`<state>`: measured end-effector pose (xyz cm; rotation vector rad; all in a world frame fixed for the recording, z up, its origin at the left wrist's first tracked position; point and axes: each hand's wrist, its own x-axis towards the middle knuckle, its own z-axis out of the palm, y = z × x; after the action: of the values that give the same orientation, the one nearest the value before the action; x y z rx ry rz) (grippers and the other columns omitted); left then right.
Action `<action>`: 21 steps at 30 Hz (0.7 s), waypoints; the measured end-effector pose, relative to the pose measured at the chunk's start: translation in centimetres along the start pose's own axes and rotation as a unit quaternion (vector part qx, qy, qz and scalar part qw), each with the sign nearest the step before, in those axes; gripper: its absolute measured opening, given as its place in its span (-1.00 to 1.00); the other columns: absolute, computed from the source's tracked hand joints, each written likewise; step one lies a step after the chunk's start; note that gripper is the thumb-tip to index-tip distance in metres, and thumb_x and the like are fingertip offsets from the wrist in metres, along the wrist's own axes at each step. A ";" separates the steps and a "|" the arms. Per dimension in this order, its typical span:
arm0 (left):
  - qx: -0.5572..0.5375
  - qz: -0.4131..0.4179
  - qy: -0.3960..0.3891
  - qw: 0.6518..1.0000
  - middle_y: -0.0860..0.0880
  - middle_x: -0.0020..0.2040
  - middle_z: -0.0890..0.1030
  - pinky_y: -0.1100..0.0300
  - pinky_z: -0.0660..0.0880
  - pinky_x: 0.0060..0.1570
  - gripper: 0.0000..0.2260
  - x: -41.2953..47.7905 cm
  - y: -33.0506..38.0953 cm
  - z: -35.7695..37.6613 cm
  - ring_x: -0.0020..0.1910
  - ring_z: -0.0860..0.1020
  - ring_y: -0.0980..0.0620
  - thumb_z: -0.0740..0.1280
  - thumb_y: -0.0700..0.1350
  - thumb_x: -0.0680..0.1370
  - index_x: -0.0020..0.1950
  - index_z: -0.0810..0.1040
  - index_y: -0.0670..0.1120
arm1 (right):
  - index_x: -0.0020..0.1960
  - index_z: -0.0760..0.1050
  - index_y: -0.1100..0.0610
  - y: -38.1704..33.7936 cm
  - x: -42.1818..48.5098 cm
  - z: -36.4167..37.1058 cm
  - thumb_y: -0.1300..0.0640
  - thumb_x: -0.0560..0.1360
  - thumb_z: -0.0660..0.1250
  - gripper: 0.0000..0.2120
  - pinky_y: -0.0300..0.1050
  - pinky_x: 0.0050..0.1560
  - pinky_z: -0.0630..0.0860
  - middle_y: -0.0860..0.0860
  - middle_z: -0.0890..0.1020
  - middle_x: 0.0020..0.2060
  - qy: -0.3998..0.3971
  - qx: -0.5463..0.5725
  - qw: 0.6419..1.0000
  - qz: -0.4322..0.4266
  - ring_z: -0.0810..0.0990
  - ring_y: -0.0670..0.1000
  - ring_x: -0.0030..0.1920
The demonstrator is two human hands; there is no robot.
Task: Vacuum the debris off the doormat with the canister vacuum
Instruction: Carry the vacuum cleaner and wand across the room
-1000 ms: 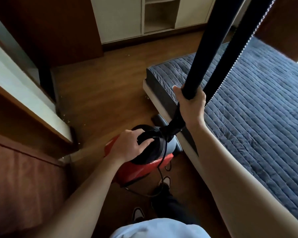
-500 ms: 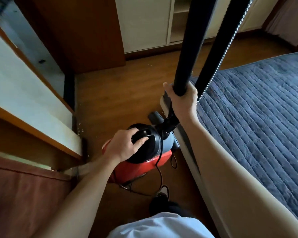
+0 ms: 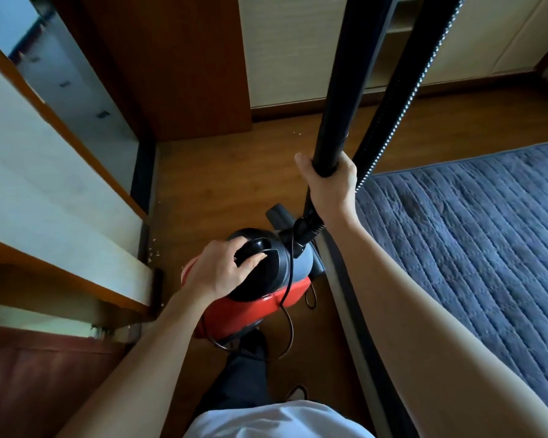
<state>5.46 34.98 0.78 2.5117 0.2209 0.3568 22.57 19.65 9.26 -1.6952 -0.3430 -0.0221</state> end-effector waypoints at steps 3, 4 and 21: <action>-0.011 -0.008 -0.006 1.000 0.08 -0.19 0.69 0.08 0.60 -0.21 -0.59 3.0 -1.8 0.4 -0.25 0.64 0.11 0.25 0.27 0.55 0.04 0.65 -0.04 | -0.13 0.48 0.36 1.2 3.1 1.7 0.04 0.50 0.50 -0.62 0.06 -0.24 0.53 0.29 0.58 -0.27 -0.003 0.005 1.000 -0.001 0.55 0.23 -0.27; -0.013 -0.009 -0.010 1.000 0.09 -0.19 0.68 0.10 0.60 -0.21 -0.59 4.1 -2.5 0.6 -0.25 0.64 0.13 0.25 0.27 0.55 0.04 0.65 -0.03 | -0.12 0.49 0.37 1.6 4.2 2.3 0.04 0.50 0.50 -0.62 0.07 -0.23 0.53 0.31 0.59 -0.25 -0.004 0.004 1.000 0.001 0.56 0.24 -0.25; -0.034 0.017 -0.073 0.997 0.11 -0.42 0.52 0.40 0.33 -0.50 -0.62 30.0 -16.6 -2.3 -0.48 0.50 0.18 0.28 0.25 0.55 -0.03 0.61 -0.06 | -0.13 0.48 0.34 5.8 27.9 16.6 0.05 0.50 0.50 -0.64 -0.09 -0.30 0.47 0.08 0.50 -0.35 0.021 -0.053 0.998 0.020 0.46 0.02 -0.34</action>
<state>32.00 56.75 -0.87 2.4626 0.1065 0.1885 47.59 41.09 6.92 -1.8045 -0.2805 -0.0478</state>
